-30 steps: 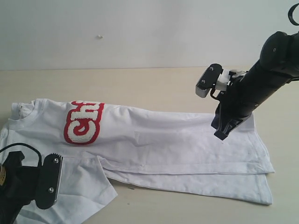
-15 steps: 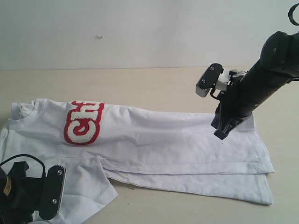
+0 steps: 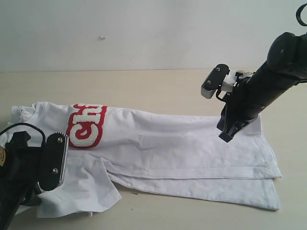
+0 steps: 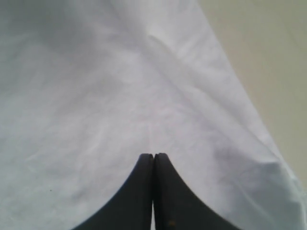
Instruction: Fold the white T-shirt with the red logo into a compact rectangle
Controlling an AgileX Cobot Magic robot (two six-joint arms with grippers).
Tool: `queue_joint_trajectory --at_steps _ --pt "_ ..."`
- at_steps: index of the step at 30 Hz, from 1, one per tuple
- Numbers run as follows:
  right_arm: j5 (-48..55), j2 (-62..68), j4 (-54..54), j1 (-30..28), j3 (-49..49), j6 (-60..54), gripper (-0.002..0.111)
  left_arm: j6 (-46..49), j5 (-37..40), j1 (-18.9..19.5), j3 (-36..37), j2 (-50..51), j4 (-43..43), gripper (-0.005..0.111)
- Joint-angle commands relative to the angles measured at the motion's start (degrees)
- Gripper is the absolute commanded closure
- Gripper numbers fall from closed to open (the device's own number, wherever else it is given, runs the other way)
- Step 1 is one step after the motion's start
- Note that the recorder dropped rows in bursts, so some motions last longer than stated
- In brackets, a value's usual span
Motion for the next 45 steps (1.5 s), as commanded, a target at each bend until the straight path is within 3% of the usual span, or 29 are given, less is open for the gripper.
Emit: queue_joint_trajectory --at_steps 1,9,14,19,23,25,27,31,33,37,39,45 --pt "0.3 -0.6 0.1 0.1 0.0 0.5 0.108 3.9 -1.2 0.9 -1.7 0.5 1.0 0.107" --pt "0.5 -0.6 0.1 0.1 0.0 0.5 0.108 3.5 -12.1 7.4 -7.0 3.8 2.1 0.107" --pt "1.4 -0.6 0.3 0.1 0.0 0.5 0.108 3.2 -26.0 14.5 -11.1 13.6 1.6 0.107" --pt "1.4 -0.6 0.3 0.1 0.0 0.5 0.108 1.1 -33.8 16.5 -15.2 21.8 1.4 0.107" --pt "1.3 -0.5 0.3 0.1 0.0 0.5 0.108 -9.2 -41.0 17.0 -17.6 25.6 1.2 0.105" --pt "1.3 -0.5 0.3 0.1 0.0 0.5 0.108 -9.0 -41.0 17.0 -17.6 25.9 1.2 0.095" --pt "1.2 -0.5 0.3 0.1 0.0 0.5 0.108 -9.0 -40.5 17.0 -17.6 25.9 1.2 0.069" --pt "1.4 -0.5 0.3 0.1 0.0 0.5 0.108 -8.0 -40.5 17.0 -17.6 25.6 1.4 0.036" --pt "1.4 -0.5 0.3 0.1 0.0 0.5 0.108 -7.1 -41.1 17.0 -17.6 25.3 1.4 0.03" --pt "1.5 -0.5 0.5 0.1 0.0 0.5 0.108 -7.1 -41.8 17.0 -17.6 23.8 1.5 0.033" --pt "1.5 -0.5 0.6 0.1 0.0 0.5 0.108 -7.7 -41.3 17.0 -17.6 22.5 1.5 0.043" --pt "1.5 -0.5 0.6 0.1 0.0 0.5 0.108 -15.5 -29.0 15.7 -17.6 18.8 1.3 0.106"
